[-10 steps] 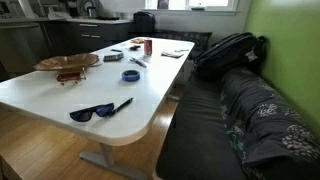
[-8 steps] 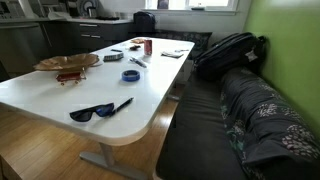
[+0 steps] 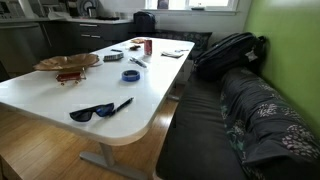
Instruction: Put the clear plastic on the wooden tray
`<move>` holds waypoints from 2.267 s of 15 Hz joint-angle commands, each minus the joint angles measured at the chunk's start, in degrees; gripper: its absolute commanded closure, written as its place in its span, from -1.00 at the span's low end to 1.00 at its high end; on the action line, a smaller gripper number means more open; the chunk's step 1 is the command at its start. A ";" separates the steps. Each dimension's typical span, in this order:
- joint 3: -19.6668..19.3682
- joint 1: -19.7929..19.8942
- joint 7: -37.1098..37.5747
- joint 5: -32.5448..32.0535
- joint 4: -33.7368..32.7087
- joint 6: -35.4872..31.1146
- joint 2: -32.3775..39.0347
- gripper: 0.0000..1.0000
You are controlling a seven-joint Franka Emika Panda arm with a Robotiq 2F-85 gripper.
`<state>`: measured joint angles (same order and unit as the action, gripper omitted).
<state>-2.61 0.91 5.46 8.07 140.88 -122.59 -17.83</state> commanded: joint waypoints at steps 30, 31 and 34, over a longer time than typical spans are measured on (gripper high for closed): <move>5.29 -6.38 -64.62 33.51 -13.92 -22.12 32.38 -1.00; 5.85 -5.27 -65.71 31.16 -15.61 -20.15 34.36 -1.00; 7.19 -2.38 -69.61 23.82 -21.55 -15.26 39.96 -1.00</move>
<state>2.69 -5.01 -60.32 37.73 125.74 -142.70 16.49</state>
